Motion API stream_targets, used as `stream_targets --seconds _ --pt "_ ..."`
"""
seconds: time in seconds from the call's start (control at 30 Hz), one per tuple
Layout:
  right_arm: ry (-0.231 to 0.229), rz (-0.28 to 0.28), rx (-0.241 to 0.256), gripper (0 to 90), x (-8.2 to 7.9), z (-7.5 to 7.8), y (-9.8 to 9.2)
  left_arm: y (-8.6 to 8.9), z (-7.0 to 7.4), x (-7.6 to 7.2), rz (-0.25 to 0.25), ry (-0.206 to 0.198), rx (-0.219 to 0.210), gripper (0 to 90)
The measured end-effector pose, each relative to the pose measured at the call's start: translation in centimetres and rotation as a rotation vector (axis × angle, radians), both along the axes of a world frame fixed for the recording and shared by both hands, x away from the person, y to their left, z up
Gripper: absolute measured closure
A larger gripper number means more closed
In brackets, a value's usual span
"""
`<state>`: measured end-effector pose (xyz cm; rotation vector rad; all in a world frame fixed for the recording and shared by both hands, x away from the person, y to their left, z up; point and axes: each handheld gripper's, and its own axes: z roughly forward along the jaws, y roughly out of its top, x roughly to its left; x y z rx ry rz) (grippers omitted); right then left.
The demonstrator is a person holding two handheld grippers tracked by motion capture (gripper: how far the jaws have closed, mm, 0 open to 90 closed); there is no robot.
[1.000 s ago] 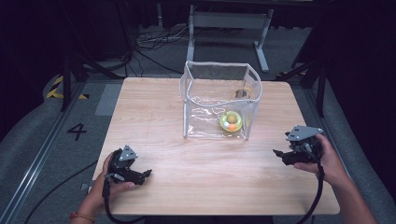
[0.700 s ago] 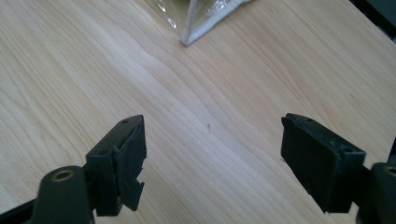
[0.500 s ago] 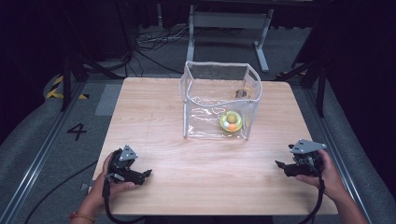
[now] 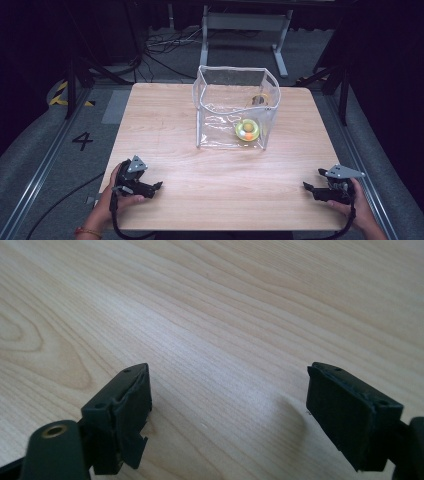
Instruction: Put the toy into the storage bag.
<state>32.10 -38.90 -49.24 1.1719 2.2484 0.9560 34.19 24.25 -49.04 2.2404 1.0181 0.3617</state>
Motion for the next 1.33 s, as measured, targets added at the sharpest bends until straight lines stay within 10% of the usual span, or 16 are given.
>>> stream_targets --seconds 1.33 --pt "0.038 -0.098 0.030 10.3 -0.05 -0.24 -0.22 -0.12 -0.01 0.18 0.011 0.004 -0.001 0.1"
